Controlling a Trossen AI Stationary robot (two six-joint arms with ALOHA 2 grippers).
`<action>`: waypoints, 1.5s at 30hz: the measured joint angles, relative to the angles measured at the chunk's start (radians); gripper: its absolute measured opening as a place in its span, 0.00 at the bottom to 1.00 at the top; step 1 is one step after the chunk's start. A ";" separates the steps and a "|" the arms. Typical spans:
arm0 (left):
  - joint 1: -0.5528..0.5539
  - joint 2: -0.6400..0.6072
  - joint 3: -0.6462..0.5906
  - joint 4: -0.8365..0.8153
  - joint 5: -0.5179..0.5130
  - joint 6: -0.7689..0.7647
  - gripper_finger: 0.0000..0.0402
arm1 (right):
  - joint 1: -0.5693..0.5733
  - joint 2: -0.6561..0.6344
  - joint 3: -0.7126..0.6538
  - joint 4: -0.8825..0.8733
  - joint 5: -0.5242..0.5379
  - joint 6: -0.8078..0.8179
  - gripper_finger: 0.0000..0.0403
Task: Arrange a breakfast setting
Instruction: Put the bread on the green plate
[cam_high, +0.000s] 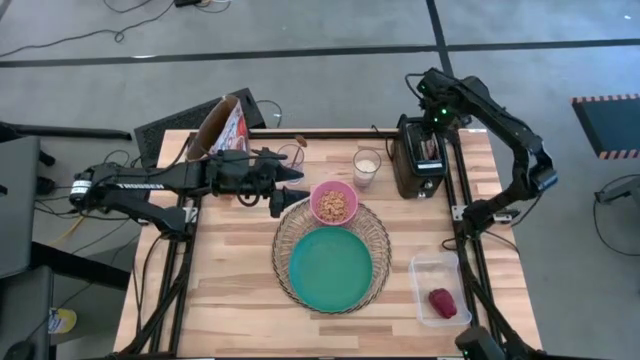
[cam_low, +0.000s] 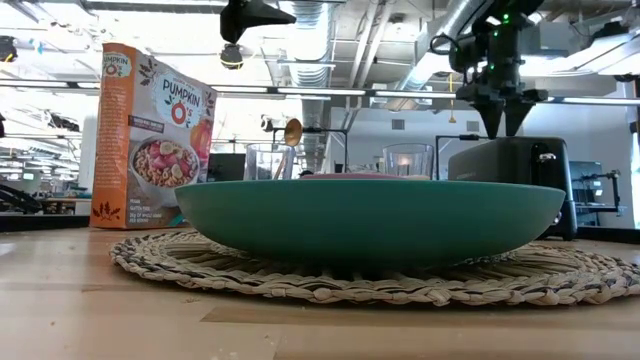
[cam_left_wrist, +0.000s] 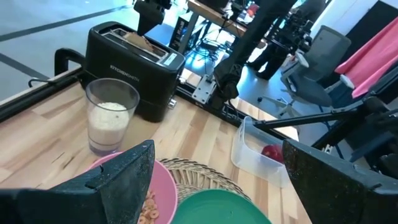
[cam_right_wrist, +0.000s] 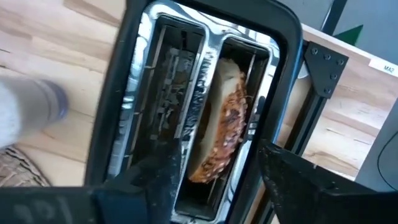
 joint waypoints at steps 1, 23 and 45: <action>0.000 0.000 0.000 -0.003 0.000 0.000 0.84 | -0.006 0.005 0.000 0.000 0.000 -0.002 0.56; -0.004 0.000 0.000 -0.004 0.001 -0.003 0.84 | -0.024 0.058 -0.008 0.011 0.023 -0.020 0.31; -0.008 0.000 0.000 -0.001 0.001 -0.001 0.84 | -0.024 0.109 -0.007 -0.007 0.030 -0.028 0.21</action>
